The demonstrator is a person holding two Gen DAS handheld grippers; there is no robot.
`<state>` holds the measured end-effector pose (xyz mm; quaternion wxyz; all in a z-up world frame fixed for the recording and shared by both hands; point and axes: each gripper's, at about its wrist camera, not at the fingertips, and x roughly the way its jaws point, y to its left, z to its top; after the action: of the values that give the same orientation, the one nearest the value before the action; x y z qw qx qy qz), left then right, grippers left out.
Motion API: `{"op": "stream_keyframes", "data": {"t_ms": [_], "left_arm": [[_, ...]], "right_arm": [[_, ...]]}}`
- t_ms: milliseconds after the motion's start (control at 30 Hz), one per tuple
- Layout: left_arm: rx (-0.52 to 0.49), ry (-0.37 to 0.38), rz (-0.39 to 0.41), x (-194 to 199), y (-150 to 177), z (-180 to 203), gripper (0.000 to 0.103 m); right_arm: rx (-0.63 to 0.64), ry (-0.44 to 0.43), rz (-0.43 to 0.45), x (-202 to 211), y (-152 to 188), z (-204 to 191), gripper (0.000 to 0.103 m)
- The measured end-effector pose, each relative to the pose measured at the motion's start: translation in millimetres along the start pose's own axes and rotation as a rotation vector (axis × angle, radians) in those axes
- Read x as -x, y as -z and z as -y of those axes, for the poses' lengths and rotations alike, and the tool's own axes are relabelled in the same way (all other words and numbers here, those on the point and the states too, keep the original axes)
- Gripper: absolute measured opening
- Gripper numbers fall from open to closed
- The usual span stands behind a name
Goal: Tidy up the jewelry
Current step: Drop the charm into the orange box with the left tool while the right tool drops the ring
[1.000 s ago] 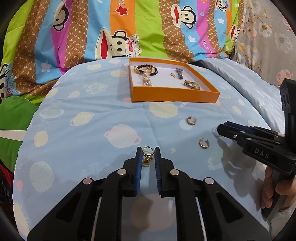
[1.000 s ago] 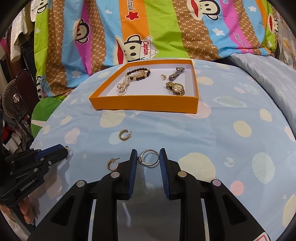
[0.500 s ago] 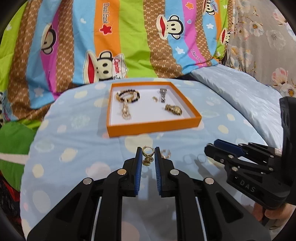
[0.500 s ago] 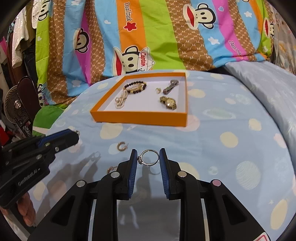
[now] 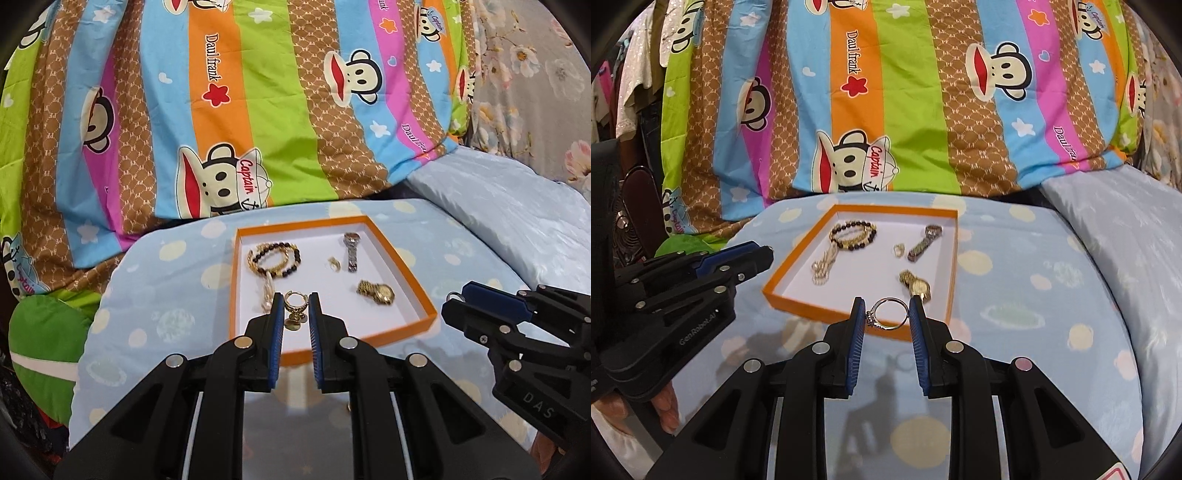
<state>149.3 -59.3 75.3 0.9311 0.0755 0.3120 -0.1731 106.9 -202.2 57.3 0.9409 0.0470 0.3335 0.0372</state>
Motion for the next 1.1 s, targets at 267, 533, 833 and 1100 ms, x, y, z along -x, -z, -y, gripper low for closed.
{"op": "stream_keyframes", "data": {"t_ms": [267,533,833,1100], "left_arm": [[0.063,0.0,0.021,-22.6,-30.7,-16.1,0.013],[0.138,0.008,-0.007,-60.0,-40.0,-29.4,0.013],[0.163,0.009,-0.106,-102.5,-18.8,-38.6,0.013],[0.128,0.005,-0.117,-109.6,-13.8,-29.4,0.013]], "right_arm": [[-0.001,-0.021,0.034,-22.5,-42.3,-2.7,0.023],[-0.046,-0.055,0.002,-68.2,-56.4,-3.0,0.023],[-0.083,-0.048,-0.077,-113.0,-33.8,8.7,0.023],[-0.057,-0.043,-0.102,-125.1,-28.6,4.2,0.023]]}}
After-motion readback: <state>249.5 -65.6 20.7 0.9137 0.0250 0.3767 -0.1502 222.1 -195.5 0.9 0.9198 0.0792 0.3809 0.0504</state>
